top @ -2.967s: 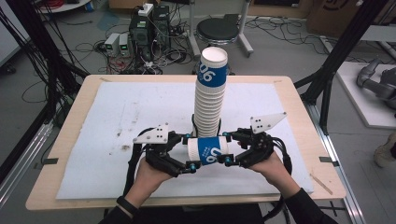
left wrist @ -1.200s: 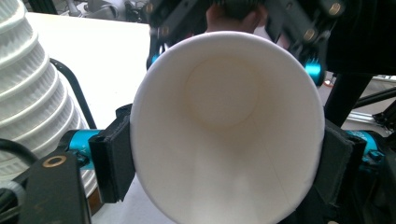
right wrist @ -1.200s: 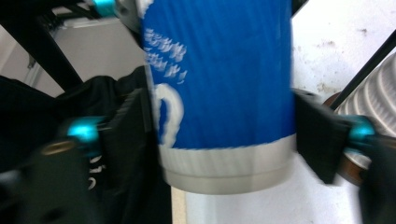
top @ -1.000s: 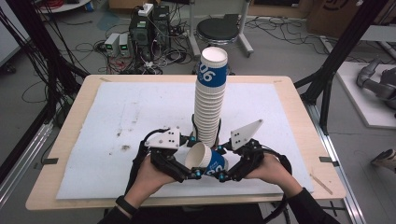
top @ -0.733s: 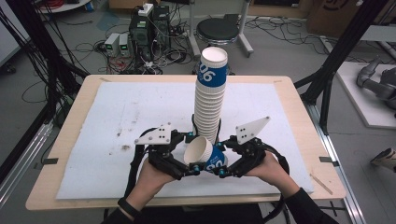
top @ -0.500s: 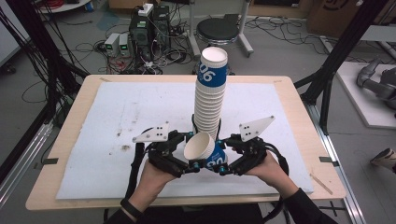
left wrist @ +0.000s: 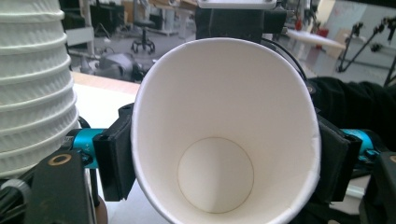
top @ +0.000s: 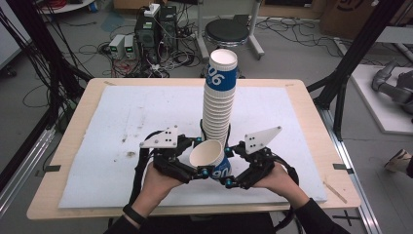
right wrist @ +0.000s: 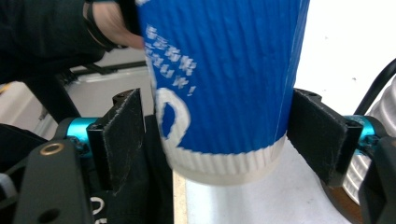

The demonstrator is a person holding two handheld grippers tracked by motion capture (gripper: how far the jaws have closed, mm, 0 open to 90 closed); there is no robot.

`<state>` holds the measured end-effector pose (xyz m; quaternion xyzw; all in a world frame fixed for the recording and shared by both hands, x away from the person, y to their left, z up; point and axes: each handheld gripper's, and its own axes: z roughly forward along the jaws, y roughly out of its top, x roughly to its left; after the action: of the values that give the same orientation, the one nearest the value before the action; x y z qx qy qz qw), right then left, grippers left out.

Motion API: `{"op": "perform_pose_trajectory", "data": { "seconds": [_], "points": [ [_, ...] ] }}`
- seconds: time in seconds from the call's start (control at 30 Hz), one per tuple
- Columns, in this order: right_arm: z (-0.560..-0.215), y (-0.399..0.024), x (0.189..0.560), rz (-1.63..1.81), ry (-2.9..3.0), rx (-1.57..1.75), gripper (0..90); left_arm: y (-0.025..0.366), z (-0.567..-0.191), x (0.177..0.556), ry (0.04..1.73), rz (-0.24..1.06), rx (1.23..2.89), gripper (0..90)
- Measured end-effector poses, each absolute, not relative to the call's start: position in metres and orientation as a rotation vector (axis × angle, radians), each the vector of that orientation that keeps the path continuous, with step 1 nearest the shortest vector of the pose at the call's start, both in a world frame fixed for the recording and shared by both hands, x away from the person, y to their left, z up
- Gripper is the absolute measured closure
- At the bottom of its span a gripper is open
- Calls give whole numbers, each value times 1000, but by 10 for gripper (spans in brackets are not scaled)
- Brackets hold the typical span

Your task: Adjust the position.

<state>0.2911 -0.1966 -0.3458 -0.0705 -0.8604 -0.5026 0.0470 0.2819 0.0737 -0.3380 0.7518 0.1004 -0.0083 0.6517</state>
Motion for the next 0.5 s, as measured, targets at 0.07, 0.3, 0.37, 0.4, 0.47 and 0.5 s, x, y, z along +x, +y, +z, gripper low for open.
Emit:
{"op": "perform_pose_trajectory", "data": {
  "seconds": [0.07,0.3,0.37,0.4,0.47,0.5],
  "points": [
    [-349,-193,292,-1522,-2636,-195,303,72,-337,281,226,-16,1695,227],
    [-350,-194,293,-1613,-2554,-188,306,67,-338,280,250,-29,1605,176],
    [-350,-195,293,-1649,-2522,-191,307,66,-338,280,247,-44,1592,205],
    [-350,-195,293,-1661,-2512,-197,307,66,-338,280,253,-45,1581,208],
    [-350,-196,292,-1683,-2481,-199,307,66,-337,280,253,-51,1558,215],
    [-350,-196,292,-1706,-2469,-208,307,66,-335,280,250,-49,1557,222]
  ]
}}
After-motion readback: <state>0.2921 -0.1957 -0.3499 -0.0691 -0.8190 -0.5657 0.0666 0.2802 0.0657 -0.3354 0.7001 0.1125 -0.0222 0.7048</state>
